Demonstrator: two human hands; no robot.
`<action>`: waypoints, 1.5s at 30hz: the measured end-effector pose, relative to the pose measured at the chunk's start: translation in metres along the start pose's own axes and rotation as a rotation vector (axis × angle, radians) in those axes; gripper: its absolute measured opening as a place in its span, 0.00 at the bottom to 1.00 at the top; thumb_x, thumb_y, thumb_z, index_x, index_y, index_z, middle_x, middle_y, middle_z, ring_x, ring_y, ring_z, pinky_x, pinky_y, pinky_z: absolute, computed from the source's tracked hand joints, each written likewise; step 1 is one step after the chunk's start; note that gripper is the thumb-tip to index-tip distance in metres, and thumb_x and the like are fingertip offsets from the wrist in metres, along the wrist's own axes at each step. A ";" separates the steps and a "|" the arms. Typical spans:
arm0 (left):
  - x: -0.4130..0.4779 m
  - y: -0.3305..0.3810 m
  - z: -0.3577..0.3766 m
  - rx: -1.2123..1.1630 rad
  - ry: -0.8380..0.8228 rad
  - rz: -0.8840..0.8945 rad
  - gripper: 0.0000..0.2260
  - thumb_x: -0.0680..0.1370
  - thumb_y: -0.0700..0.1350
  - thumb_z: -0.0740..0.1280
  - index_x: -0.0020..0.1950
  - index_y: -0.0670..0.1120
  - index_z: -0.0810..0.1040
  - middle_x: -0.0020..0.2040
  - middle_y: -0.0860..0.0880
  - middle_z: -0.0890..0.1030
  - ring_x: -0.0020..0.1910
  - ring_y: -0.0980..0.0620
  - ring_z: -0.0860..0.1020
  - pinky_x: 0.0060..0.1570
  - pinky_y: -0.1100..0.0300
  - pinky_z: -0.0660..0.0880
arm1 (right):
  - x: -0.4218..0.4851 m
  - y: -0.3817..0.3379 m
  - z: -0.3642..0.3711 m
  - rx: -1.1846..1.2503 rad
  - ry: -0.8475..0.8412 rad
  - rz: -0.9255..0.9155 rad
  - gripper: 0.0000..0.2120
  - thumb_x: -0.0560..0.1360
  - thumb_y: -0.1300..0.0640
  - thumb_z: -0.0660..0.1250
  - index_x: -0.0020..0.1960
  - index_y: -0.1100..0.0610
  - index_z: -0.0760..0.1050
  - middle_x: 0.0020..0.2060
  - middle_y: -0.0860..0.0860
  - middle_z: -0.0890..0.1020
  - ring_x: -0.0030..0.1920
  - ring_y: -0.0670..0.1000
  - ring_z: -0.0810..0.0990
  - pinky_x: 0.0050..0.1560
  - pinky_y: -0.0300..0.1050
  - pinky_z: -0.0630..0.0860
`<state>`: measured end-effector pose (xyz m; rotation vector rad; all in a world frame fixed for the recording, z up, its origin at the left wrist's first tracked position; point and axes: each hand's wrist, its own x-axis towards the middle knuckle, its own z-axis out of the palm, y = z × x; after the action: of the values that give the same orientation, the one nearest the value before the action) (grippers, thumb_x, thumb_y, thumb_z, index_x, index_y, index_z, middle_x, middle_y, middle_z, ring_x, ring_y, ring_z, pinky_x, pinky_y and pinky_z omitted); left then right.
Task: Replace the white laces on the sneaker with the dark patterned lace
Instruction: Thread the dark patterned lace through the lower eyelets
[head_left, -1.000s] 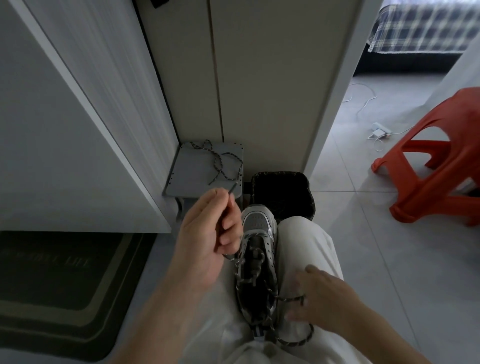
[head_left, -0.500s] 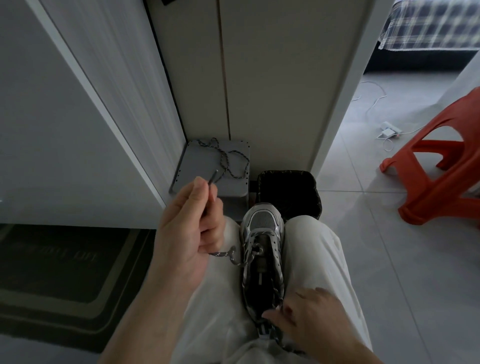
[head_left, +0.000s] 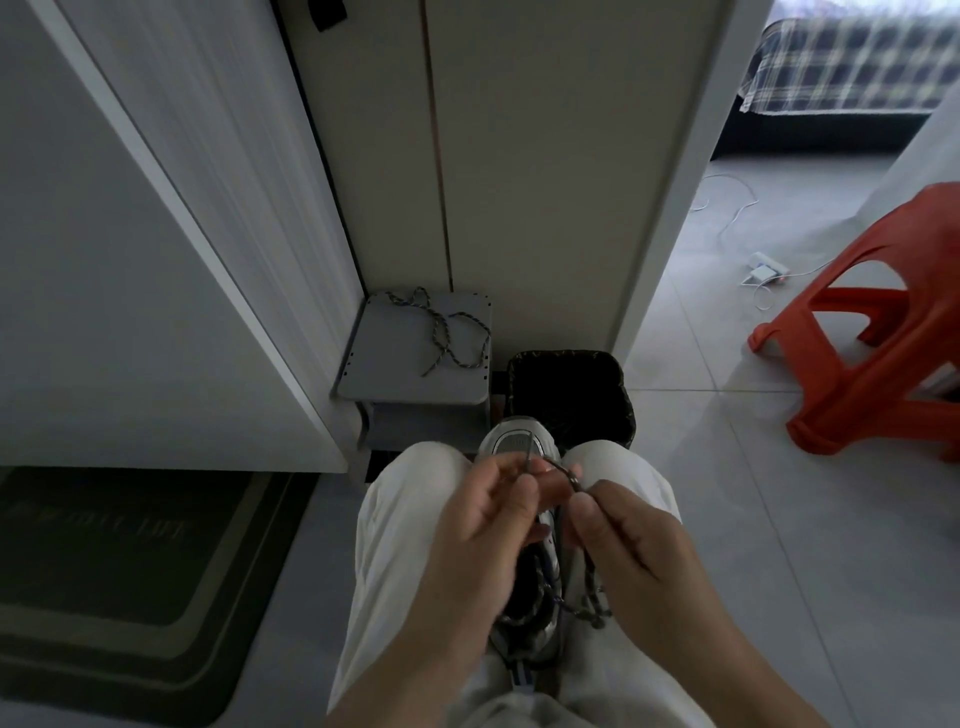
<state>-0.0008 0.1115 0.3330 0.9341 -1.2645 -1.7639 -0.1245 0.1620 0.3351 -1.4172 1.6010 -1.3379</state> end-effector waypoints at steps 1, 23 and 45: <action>-0.001 -0.001 0.006 -0.053 -0.019 0.006 0.11 0.78 0.43 0.59 0.57 0.39 0.72 0.54 0.46 0.83 0.56 0.49 0.80 0.53 0.56 0.78 | 0.002 -0.003 0.002 0.039 -0.015 0.003 0.12 0.75 0.53 0.60 0.34 0.48 0.74 0.25 0.38 0.76 0.26 0.39 0.74 0.29 0.26 0.65; 0.037 0.119 -0.010 -0.447 0.123 0.424 0.06 0.78 0.37 0.61 0.42 0.44 0.73 0.38 0.48 0.84 0.33 0.56 0.79 0.36 0.60 0.78 | 0.035 0.037 0.026 -0.315 -0.242 0.043 0.03 0.72 0.52 0.70 0.43 0.50 0.78 0.34 0.43 0.80 0.36 0.41 0.77 0.41 0.41 0.75; 0.060 0.112 -0.012 -0.443 -0.104 0.308 0.11 0.75 0.48 0.62 0.37 0.47 0.80 0.29 0.52 0.75 0.30 0.56 0.76 0.35 0.62 0.77 | 0.078 -0.081 -0.028 0.359 -0.163 -0.269 0.14 0.78 0.50 0.59 0.45 0.53 0.81 0.29 0.68 0.71 0.24 0.47 0.63 0.25 0.35 0.60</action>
<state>0.0012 0.0284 0.4298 0.3783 -0.9583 -1.7558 -0.1410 0.1021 0.4332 -1.5043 1.0291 -1.5261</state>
